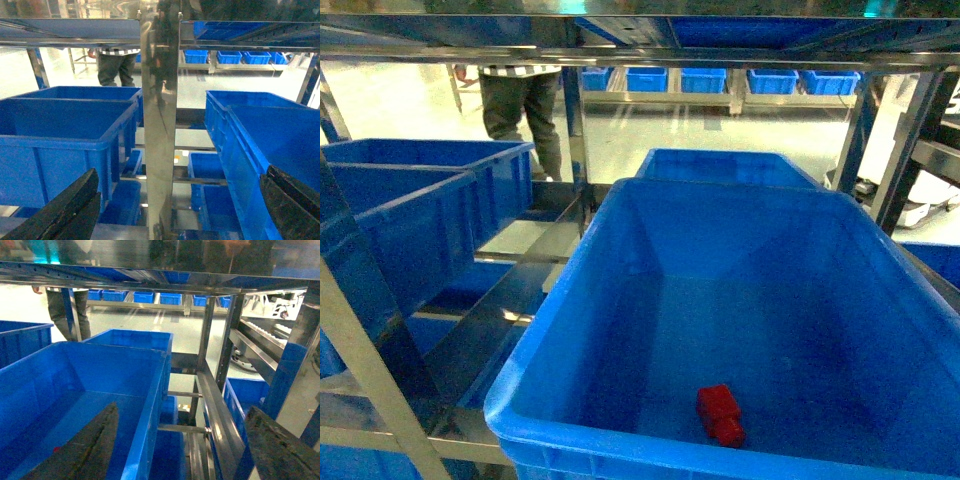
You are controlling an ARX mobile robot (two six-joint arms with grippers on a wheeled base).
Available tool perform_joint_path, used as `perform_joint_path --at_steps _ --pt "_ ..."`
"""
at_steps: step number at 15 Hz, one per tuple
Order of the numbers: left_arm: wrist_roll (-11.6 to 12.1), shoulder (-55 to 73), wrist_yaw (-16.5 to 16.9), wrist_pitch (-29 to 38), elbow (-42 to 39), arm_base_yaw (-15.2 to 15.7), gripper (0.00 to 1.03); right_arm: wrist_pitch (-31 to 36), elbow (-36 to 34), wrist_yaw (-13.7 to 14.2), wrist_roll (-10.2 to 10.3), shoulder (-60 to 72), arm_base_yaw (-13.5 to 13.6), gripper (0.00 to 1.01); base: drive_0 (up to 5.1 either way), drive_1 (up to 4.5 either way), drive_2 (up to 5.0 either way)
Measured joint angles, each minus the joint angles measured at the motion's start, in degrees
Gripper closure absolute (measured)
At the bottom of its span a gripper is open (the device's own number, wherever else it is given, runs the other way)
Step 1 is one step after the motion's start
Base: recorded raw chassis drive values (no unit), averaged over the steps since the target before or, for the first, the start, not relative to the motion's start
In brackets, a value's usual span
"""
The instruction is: Pick red block from blue box to shelf
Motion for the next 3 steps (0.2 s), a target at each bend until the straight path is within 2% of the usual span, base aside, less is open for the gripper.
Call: perform_joint_path --at_steps 1,3 --pt "0.0 0.0 0.0 0.0 0.0 0.0 0.05 0.0 0.0 0.0 0.0 0.0 0.0 0.13 0.0 0.0 0.0" --pt "0.0 0.0 0.0 0.0 0.0 0.0 0.05 0.0 0.0 0.0 0.1 0.0 0.0 0.01 0.0 0.0 0.0"
